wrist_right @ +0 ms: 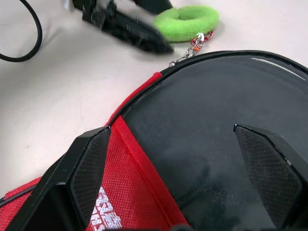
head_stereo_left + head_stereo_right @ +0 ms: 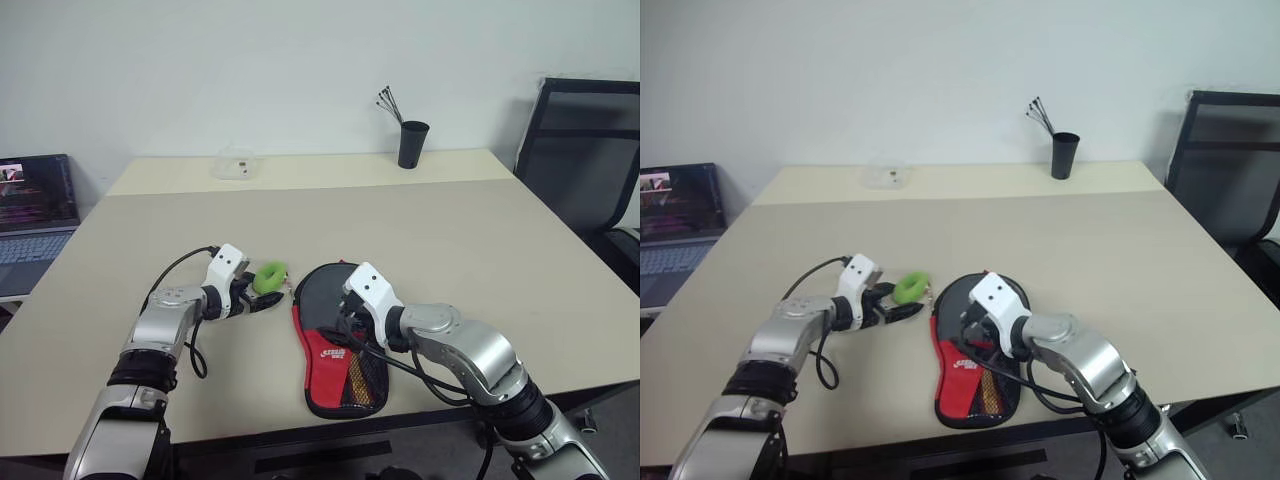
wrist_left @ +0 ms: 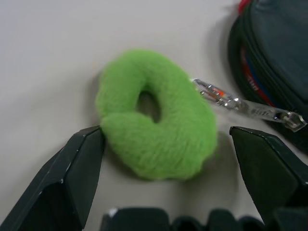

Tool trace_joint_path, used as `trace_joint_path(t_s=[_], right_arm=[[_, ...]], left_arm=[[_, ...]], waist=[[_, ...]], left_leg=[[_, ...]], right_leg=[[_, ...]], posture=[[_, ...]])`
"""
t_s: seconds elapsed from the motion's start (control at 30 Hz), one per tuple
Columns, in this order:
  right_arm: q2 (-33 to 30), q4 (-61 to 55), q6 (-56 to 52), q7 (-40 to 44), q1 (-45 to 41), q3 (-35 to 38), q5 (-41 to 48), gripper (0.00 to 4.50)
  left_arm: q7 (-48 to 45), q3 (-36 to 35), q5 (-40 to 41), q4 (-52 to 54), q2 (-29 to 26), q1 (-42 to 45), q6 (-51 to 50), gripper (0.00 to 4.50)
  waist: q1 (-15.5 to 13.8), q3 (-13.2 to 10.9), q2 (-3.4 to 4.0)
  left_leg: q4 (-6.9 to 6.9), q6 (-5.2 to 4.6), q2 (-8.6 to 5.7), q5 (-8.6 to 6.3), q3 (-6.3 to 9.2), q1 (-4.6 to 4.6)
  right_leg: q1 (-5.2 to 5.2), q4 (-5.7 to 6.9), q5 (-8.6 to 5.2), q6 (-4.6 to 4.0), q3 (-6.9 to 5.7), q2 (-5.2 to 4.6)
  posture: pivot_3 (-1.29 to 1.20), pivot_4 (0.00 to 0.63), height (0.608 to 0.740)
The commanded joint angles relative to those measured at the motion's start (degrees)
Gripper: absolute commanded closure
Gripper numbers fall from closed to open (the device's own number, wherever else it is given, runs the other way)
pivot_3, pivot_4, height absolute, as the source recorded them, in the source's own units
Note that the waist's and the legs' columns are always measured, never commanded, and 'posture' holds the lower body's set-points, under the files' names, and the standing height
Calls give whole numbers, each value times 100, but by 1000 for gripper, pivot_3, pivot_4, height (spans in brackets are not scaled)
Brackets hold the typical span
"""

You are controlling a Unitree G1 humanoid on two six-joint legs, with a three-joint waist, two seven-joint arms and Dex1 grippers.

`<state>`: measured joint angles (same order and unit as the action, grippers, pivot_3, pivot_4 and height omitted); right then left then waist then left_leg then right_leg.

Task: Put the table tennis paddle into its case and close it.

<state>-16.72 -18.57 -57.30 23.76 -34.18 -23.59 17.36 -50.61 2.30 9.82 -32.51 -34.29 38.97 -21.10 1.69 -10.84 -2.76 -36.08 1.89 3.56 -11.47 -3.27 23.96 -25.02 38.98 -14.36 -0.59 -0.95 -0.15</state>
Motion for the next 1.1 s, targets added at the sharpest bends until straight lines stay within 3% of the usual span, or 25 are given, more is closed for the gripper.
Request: trace_joint_path(t_s=[0.03,0.1,0.47,0.57,0.9,1.1], right_arm=[[61,-147,100,24,11,100,-45,0],[77,-167,78,17,25,109,-62,0],[215,28,224,-34,-40,176,-177,0],[282,325,397,30,-70,96,-249,0],[321,1391,818,247,8,-110,-667,0],[320,1376,839,266,177,-136,-801,0]], left_arm=[[-107,83,-92,-151,106,131,-12,66],[-97,69,-125,-234,140,152,14,66],[-73,-83,-143,-193,92,6,25,3679],[-99,-155,-116,-90,39,-17,-6,4401],[-467,-72,-140,100,-61,413,6,4422],[-372,39,-486,-516,-115,1174,469,4423]], waist=[[-1,1,-1],[-1,3,-4],[1,11,-15],[1,12,-16],[2,18,-25],[1,29,-41]], left_leg=[[-1,0,0,0,0,0],[-2,0,0,0,1,-1],[-2,0,1,0,0,-3],[-2,0,2,0,0,-3],[-2,0,0,0,0,-2],[-4,0,-3,0,1,-4]], right_leg=[[0,0,0,0,0,0],[2,1,0,0,0,0],[4,1,0,0,1,-1],[4,1,0,0,1,-1],[3,1,0,0,0,1],[5,4,1,0,-1,5]], posture=[[0,150,740],[0,150,740],[0,150,740],[0,150,740],[0,150,740],[0,150,740]])
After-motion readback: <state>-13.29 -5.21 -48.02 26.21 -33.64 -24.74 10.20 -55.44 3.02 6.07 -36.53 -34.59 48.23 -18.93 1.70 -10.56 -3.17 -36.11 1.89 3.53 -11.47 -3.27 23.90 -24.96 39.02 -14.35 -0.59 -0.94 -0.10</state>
